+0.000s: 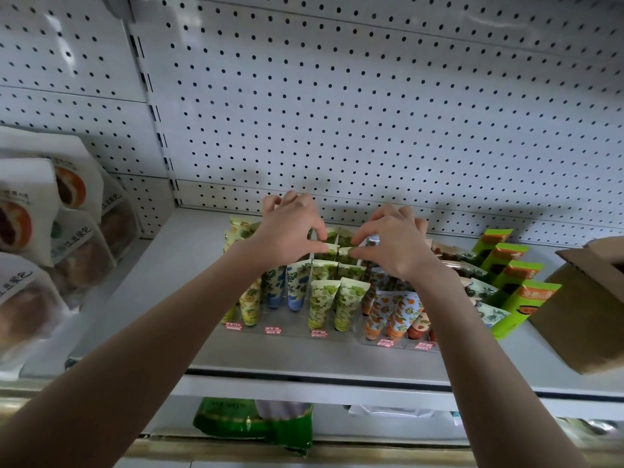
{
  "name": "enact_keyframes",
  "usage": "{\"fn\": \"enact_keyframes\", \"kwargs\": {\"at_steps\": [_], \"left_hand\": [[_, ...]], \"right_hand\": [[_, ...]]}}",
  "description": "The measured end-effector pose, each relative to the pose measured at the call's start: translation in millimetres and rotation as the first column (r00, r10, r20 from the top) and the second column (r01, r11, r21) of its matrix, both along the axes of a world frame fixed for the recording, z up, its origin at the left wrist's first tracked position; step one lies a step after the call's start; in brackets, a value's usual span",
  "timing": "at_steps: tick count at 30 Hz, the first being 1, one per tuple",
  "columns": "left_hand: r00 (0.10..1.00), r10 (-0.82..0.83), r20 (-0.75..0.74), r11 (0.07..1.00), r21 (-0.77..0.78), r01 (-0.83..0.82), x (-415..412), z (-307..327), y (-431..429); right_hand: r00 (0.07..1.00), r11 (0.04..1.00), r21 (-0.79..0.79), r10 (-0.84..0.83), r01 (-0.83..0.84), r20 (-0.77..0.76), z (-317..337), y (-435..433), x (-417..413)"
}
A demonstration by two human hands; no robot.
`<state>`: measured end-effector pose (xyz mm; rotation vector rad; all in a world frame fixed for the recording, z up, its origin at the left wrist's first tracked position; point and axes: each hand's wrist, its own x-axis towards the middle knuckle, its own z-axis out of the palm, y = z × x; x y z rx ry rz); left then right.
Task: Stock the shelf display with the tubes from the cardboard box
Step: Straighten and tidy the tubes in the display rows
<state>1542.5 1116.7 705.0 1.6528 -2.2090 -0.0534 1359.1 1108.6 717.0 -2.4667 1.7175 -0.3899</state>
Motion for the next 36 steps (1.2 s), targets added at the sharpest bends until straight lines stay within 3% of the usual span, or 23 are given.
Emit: {"fn": "enact_keyframes", "kwargs": {"at_steps": [25,36], "left_hand": [[0.998,-0.037,0.054,0.999,-0.016,0.038,2.0,-2.6,-1.2],[0.998,-0.037,0.051,0.999,-0.023,0.039,3.4,-0.8,1.3]], "right_hand": [[0.998,0.999,-0.039,0.020,-0.022,-0.056,-0.7,-0.2,0.4],[1.000,0.999,-0.025,0.030,-0.030,-0.006,0.4,1.2,1.9]]}}
